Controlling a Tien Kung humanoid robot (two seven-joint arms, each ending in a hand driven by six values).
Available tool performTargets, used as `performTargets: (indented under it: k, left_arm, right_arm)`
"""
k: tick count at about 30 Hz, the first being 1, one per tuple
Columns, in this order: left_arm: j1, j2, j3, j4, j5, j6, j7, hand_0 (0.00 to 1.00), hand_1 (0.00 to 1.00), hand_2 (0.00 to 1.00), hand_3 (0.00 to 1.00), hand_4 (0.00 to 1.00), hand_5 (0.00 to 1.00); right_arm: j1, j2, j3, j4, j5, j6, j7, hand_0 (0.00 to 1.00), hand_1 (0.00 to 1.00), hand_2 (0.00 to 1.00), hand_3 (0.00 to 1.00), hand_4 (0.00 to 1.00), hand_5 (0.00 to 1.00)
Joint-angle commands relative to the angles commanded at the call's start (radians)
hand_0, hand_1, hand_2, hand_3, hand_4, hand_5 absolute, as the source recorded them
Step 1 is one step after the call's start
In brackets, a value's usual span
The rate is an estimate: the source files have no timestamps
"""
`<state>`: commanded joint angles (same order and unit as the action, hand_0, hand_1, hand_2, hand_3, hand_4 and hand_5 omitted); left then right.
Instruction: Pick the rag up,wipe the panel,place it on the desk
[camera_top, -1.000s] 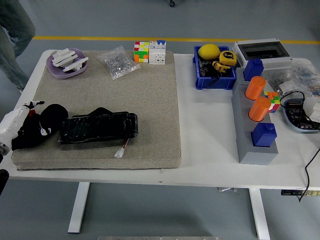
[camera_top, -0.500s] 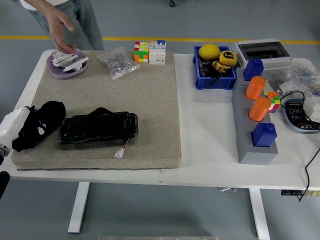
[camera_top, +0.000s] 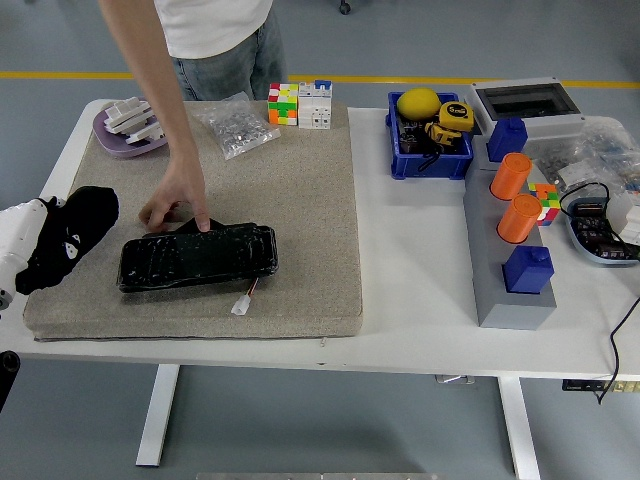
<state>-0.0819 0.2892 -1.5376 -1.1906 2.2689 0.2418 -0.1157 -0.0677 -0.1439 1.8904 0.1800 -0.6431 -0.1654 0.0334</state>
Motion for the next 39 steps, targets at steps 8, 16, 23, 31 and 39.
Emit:
performTargets:
  k: [8, 16, 23, 31, 39]
  left_arm:
    - [0.045, -0.016, 0.034, -0.074, 0.000, 0.016, 0.004, 0.248, 0.286, 0.596, 0.488, 0.183, 0.002]
    - [0.038, -0.029, 0.067, -0.058, 0.000, 0.029, -0.009, 0.244, 0.274, 0.585, 0.487, 0.158, 0.002]
    - [0.031, -0.031, 0.092, -0.053, 0.000, 0.034, -0.008, 0.243, 0.275, 0.586, 0.489, 0.166, 0.002]
    - [0.027, -0.035, 0.144, -0.088, 0.000, 0.036, 0.000, 0.246, 0.274, 0.584, 0.491, 0.168, 0.002]
    - [0.010, -0.036, 0.238, -0.099, 0.000, 0.036, 0.004, 0.245, 0.271, 0.575, 0.490, 0.166, 0.002]
  right_arm:
    - [-0.001, -0.008, 0.022, 0.000, -0.026, 0.000, 0.001, 0.761, 0.627, 0.672, 0.600, 0.998, 0.492]
    - [0.002, -0.008, 0.049, 0.000, -0.048, 0.002, 0.003, 0.760, 0.626, 0.672, 0.601, 0.998, 0.493]
    - [0.002, -0.007, 0.055, 0.000, -0.050, 0.003, 0.003, 0.759, 0.626, 0.671, 0.601, 0.998, 0.495]
    - [0.001, -0.006, 0.044, 0.000, -0.039, 0.004, 0.002, 0.759, 0.626, 0.671, 0.602, 0.998, 0.495]
    - [0.002, -0.011, 0.064, 0.000, -0.061, 0.005, 0.002, 0.756, 0.626, 0.671, 0.602, 0.998, 0.497]
